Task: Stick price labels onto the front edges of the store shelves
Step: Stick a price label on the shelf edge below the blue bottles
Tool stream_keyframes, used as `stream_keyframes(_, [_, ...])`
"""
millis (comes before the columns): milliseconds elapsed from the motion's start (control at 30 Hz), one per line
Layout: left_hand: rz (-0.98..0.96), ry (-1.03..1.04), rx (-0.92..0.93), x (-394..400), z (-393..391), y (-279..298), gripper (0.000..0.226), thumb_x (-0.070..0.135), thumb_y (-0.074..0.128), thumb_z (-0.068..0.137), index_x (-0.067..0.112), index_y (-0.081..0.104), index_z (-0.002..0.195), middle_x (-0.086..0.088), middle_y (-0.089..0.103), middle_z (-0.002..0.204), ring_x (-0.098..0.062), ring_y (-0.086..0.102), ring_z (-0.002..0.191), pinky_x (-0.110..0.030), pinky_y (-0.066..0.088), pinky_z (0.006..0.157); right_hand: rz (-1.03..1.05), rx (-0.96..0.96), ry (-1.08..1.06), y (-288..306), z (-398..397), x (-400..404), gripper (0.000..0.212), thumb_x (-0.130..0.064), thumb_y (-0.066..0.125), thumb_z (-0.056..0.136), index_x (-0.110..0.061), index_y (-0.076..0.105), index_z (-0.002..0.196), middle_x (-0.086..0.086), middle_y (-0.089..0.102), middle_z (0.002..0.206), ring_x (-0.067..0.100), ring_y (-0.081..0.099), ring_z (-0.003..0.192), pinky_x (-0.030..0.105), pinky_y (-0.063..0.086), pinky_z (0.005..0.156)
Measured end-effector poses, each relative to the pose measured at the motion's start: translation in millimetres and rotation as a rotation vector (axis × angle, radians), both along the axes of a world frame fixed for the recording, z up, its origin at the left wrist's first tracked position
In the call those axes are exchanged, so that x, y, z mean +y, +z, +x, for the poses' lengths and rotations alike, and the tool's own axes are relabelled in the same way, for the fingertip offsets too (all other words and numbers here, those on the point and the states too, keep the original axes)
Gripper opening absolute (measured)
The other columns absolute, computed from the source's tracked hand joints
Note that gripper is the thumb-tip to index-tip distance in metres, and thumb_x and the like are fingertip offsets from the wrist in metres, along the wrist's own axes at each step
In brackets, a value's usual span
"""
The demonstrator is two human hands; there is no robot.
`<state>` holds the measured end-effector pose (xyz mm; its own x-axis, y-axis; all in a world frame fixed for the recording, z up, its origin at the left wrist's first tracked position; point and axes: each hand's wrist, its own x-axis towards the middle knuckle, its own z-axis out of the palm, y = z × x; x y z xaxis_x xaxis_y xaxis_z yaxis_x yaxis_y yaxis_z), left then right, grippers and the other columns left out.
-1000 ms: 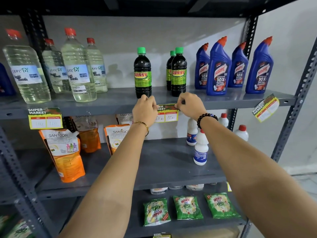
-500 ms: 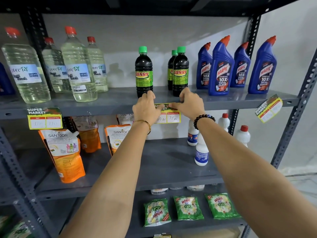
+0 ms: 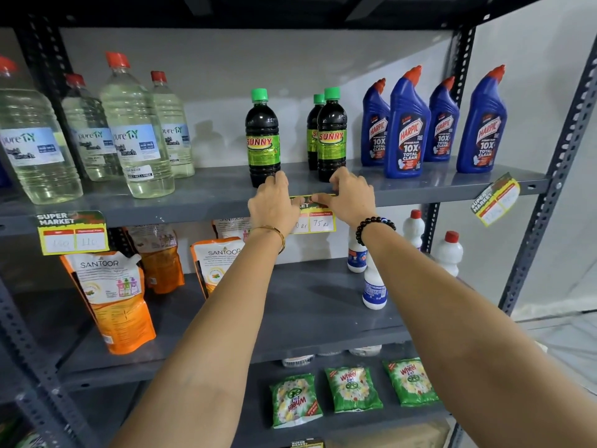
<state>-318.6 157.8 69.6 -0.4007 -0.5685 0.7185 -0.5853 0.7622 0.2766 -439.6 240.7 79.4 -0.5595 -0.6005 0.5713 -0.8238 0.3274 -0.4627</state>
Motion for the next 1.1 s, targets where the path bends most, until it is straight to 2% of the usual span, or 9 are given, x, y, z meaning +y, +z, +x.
stream_keyframes(100, [-0.050,0.022,-0.022,8,-4,-8,0.039,0.029,0.060,0.088,0.008,0.047,0.118,-0.014,0.059,0.113,-0.033,0.056,0.104,-0.044,0.047,0.086,-0.010,-0.003,0.112,-6,-4,15,0.044,-0.030,0.063,0.087,-0.011,0.048,0.123,0.012,0.062,0.120,0.031,0.052,0.114,0.046,0.042,0.097])
stream_keyframes(200, [-0.145,0.002,-0.065,21,-19,-21,0.045,0.029,0.056,0.091,0.005,0.045,0.127,-0.017,0.051,0.129,-0.035,0.042,0.127,-0.047,0.029,0.113,-0.087,0.083,0.079,-18,-19,45,0.040,-0.018,0.055,0.092,-0.007,0.046,0.129,0.017,0.059,0.126,0.035,0.048,0.121,0.045,0.041,0.100])
stream_keyframes(267, [-0.157,-0.066,-0.080,38,-37,-26,0.046,0.028,0.054,0.092,0.005,0.044,0.131,-0.017,0.046,0.139,-0.036,0.032,0.137,-0.047,0.019,0.118,-0.128,0.122,0.005,-25,-39,70,0.039,-0.014,0.052,0.092,-0.005,0.046,0.130,0.019,0.057,0.129,0.036,0.046,0.123,0.045,0.039,0.104])
stream_keyframes(500, [-0.118,-0.304,-0.113,119,-141,-42,0.041,0.027,0.056,0.092,0.006,0.052,0.126,-0.018,0.036,0.149,-0.037,0.021,0.143,-0.047,0.009,0.120,-0.048,0.163,-0.214,-41,-137,163,0.043,-0.011,0.046,0.095,-0.005,0.040,0.137,0.017,0.040,0.148,0.034,0.029,0.140,0.048,0.025,0.117])
stream_keyframes(633, [-0.112,-0.325,-0.119,159,-208,-47,0.042,0.029,0.059,0.091,0.008,0.055,0.126,-0.017,0.028,0.154,-0.037,0.016,0.144,-0.046,0.009,0.120,0.042,0.235,-0.237,-37,-197,200,0.046,-0.011,0.044,0.096,-0.006,0.034,0.140,0.017,0.031,0.152,0.034,0.024,0.142,0.047,0.021,0.119])
stream_keyframes(767, [-0.076,-0.296,-0.078,186,-257,-47,0.036,0.026,0.061,0.090,0.009,0.060,0.121,-0.015,0.025,0.155,-0.036,0.015,0.145,-0.042,0.010,0.120,0.104,0.281,-0.221,-28,-245,221,0.048,-0.010,0.045,0.095,-0.011,0.032,0.142,0.016,0.027,0.154,0.035,0.021,0.143,0.049,0.024,0.117])
stream_keyframes(933, [0.005,-0.222,-0.045,195,-284,-45,0.030,0.028,0.058,0.091,0.007,0.065,0.112,-0.016,0.026,0.155,-0.036,0.014,0.145,-0.042,0.007,0.121,0.117,0.299,-0.148,-19,-275,225,0.045,-0.009,0.046,0.094,-0.014,0.038,0.138,0.019,0.032,0.151,0.037,0.025,0.141,0.051,0.026,0.114])
stream_keyframes(1100, [0.018,-0.155,-0.039,194,-293,-40,0.023,0.025,0.056,0.092,0.011,0.068,0.105,-0.013,0.032,0.153,-0.034,0.016,0.145,-0.043,0.005,0.120,0.018,0.248,-0.070,-12,-285,222,0.030,-0.013,0.052,0.092,-0.009,0.052,0.122,0.017,0.049,0.135,0.036,0.043,0.126,0.049,0.037,0.105])
